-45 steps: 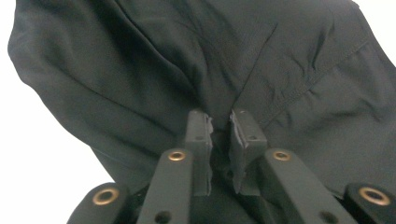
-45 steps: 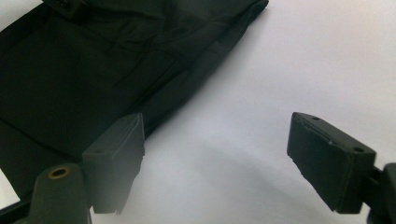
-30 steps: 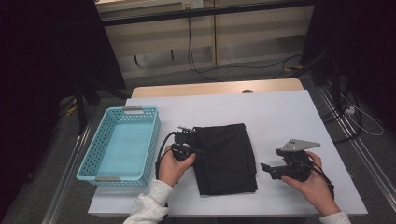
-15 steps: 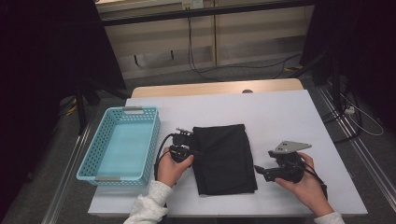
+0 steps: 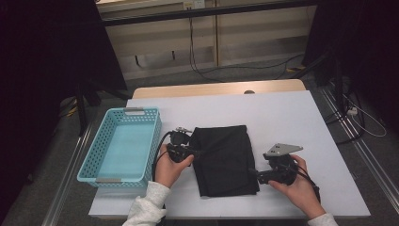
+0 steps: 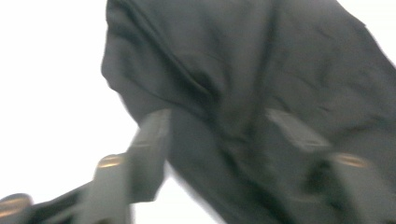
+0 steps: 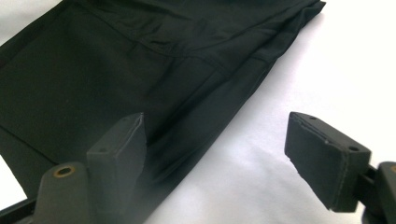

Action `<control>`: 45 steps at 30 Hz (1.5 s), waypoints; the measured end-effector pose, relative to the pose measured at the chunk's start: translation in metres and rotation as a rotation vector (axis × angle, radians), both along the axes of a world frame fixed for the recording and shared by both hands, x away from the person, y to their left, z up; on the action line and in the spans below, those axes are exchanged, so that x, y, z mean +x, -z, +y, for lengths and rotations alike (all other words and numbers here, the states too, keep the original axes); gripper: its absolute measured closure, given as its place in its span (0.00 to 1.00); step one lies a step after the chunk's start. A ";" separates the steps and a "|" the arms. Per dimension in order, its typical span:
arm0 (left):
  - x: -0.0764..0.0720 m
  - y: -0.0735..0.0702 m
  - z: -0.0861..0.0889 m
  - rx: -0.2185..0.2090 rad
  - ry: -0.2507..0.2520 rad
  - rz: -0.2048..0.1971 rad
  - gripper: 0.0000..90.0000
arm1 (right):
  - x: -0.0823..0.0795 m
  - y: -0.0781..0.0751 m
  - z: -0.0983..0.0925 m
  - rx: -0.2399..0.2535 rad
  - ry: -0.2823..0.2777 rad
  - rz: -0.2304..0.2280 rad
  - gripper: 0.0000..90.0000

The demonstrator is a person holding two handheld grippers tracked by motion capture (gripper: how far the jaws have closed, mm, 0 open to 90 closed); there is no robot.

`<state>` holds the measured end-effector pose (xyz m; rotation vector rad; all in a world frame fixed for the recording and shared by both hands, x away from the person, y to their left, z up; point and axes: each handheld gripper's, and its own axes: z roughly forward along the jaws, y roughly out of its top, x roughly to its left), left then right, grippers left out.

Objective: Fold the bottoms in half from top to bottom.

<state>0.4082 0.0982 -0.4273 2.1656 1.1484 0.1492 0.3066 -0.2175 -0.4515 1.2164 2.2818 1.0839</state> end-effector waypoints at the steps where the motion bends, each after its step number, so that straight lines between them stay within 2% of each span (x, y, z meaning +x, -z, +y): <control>1: 0.001 0.000 0.000 0.005 0.001 -0.006 0.35 | 0.000 0.001 0.000 0.000 -0.001 0.002 0.23; 4: 0.007 0.000 0.000 0.041 -0.002 -0.036 0.22 | 0.000 0.002 0.001 -0.002 0.009 0.007 0.22; 5: 0.008 0.000 0.000 0.034 -0.018 -0.056 0.20 | 0.000 0.002 0.001 0.000 0.010 0.008 0.22; 7: 0.011 -0.001 0.001 0.039 -0.013 -0.064 0.18 | 0.000 0.002 0.001 0.003 0.016 0.008 0.21; 16: 0.021 -0.001 -0.001 0.038 -0.040 -0.065 0.15 | -0.002 0.005 0.003 0.004 0.022 0.007 0.20; 18: 0.022 -0.002 0.000 0.042 -0.034 -0.056 0.14 | -0.003 0.005 0.002 0.005 0.027 0.005 0.20; 20: 0.023 -0.002 0.000 0.047 -0.034 -0.056 0.14 | -0.003 0.005 0.002 0.004 0.031 0.003 0.20; 21: 0.023 -0.001 -0.001 0.034 -0.048 -0.056 0.14 | -0.004 0.005 0.002 0.004 0.033 0.003 0.19; 25: 0.024 0.000 0.002 0.051 -0.034 -0.044 0.14 | -0.003 0.003 0.001 0.011 0.039 -0.005 0.19; 32: 0.025 0.000 0.006 0.055 -0.043 -0.044 0.13 | -0.003 0.000 0.003 0.030 0.045 -0.022 0.19; 33: 0.025 0.001 0.005 0.040 -0.060 -0.047 0.13 | -0.003 0.000 0.003 0.029 0.044 -0.021 0.19; 34: 0.026 0.000 0.006 0.048 -0.048 -0.048 0.13 | -0.003 0.000 0.004 0.030 0.045 -0.022 0.19; 43: 0.026 0.000 0.007 0.047 -0.045 -0.042 0.13 | -0.004 -0.001 0.005 0.040 0.045 -0.028 0.18; 45: 0.026 0.001 0.005 0.035 -0.063 -0.047 0.13 | -0.004 -0.002 0.004 0.043 0.046 -0.029 0.18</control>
